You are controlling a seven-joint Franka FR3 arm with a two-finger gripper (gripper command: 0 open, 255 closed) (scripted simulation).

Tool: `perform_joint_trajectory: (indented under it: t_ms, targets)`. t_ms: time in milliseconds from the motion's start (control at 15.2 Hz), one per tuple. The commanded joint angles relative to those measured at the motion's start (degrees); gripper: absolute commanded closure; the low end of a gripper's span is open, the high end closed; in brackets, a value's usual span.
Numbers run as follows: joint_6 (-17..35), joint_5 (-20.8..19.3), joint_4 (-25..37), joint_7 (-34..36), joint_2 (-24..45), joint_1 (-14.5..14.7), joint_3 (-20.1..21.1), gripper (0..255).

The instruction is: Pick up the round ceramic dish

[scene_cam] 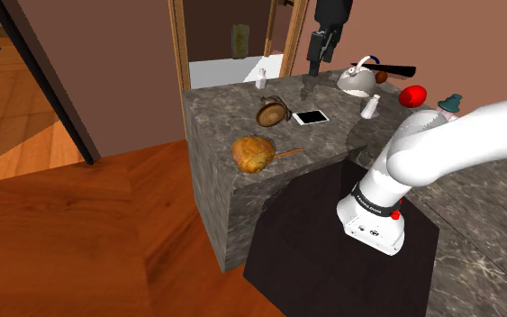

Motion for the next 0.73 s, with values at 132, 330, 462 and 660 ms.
perform_joint_trajectory:
  t_ms: [132,330,462,660]
  targets:
    - [3.65,-0.5,-1.2,-0.27,2.34,-0.82,-1.2,0]
    - [9.1,-1.14,-2.44,-0.68,6.38,-2.05,-2.97,0]
    - [12.68,-1.48,-2.89,-0.97,9.4,-2.81,-4.16,0]
    - [17.92,-1.8,-3.01,-1.45,14.37,-3.88,-5.93,0]
